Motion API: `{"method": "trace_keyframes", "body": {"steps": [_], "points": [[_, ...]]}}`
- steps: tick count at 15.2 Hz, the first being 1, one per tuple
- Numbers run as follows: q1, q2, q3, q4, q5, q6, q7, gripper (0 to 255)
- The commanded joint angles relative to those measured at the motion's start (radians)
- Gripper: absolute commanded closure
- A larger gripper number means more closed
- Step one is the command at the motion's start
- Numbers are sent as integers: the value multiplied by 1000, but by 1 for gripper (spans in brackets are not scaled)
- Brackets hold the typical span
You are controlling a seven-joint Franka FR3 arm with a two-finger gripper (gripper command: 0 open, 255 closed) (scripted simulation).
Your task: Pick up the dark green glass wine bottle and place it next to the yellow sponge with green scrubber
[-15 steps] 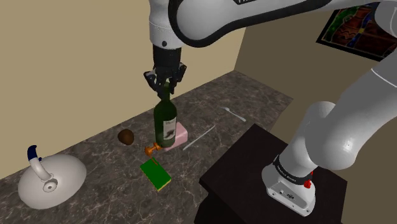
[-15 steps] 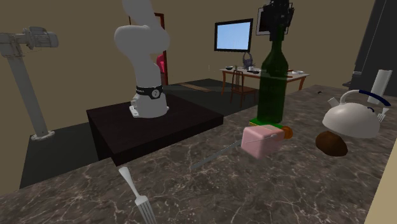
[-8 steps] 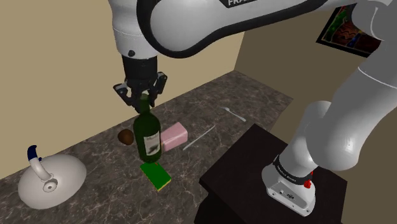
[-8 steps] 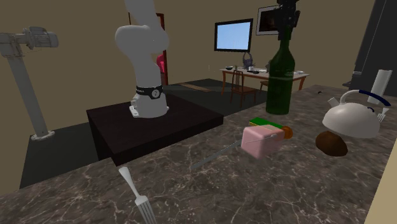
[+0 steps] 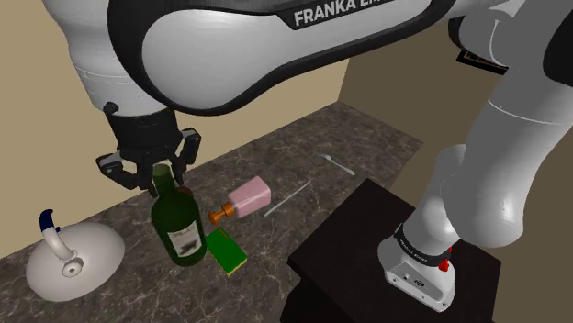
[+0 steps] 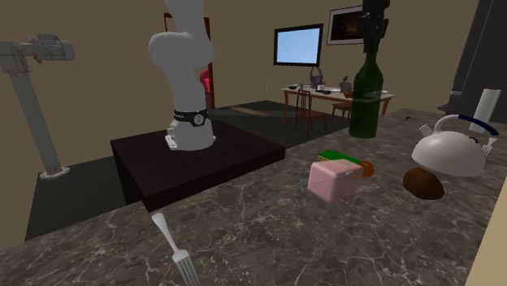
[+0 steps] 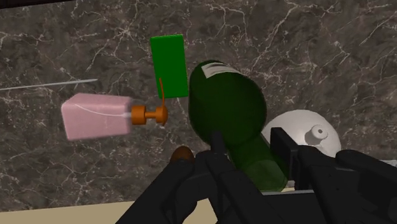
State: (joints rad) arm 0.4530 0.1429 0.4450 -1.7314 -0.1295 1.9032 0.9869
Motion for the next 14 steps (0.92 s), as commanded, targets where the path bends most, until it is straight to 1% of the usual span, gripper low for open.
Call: {"method": "trace_keyframes", "body": {"steps": [1, 5, 7, 14], "points": [[35, 62, 16, 81, -32, -29, 54, 255], [119, 195, 33, 253, -96, -90, 145, 255], [175, 279, 37, 370, -134, -135, 188, 255], [168, 282, 30, 279, -139, -43, 199, 255]]}}
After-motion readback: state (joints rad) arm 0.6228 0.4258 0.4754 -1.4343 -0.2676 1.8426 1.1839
